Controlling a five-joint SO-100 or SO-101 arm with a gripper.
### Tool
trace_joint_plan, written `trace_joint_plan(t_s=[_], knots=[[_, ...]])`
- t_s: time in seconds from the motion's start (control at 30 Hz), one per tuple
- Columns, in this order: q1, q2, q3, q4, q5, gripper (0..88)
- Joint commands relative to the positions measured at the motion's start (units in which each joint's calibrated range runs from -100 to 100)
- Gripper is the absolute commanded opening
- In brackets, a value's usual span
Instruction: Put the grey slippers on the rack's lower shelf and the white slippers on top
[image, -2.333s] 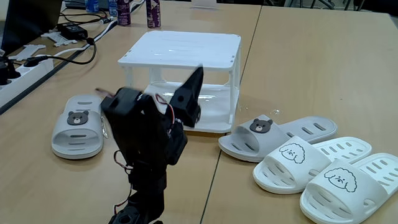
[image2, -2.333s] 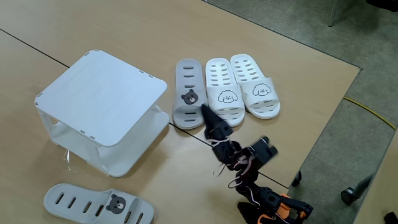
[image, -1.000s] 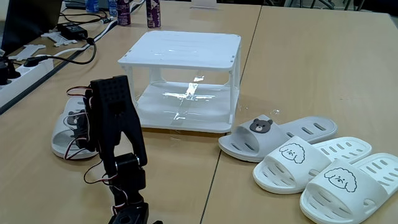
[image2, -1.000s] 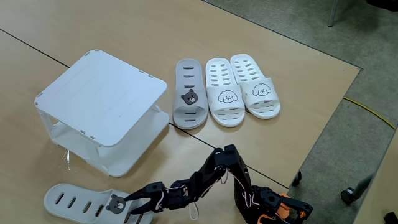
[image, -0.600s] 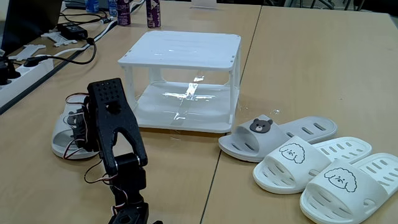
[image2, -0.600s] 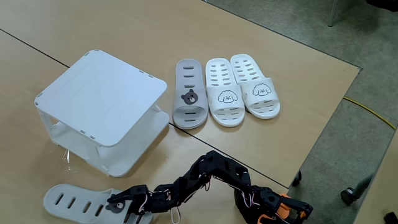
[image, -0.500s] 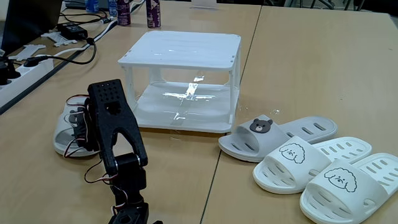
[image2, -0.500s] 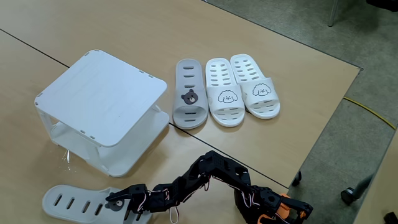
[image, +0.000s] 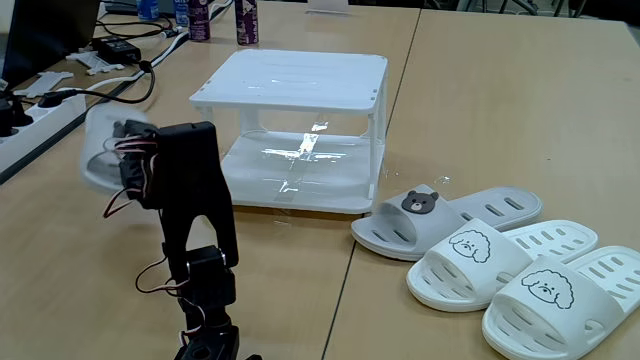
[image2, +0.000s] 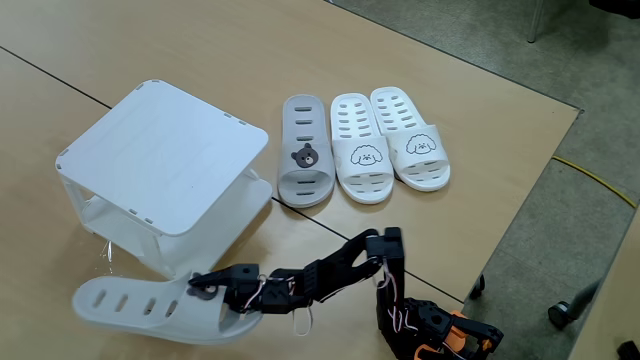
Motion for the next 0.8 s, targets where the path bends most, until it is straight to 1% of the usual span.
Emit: trace_joint_plan(t_s=[0.0, 0.23, 0.37, 0.43, 0.63, 0.77], knots=[[-0.45, -16.19, 10.08, 1.53, 0.42, 0.7], [-0.04, -37.14, 34.26, 1.45, 0.42, 0.7], [0.45, -45.39, 47.61, 1.28, 0.42, 0.7], [2.84, -45.47, 47.7, 1.53, 0.42, 0.7], [16.57, -36.64, 47.7, 1.1, 0.42, 0.7], [20.93, -34.96, 46.89, 0.93, 0.42, 0.7]])
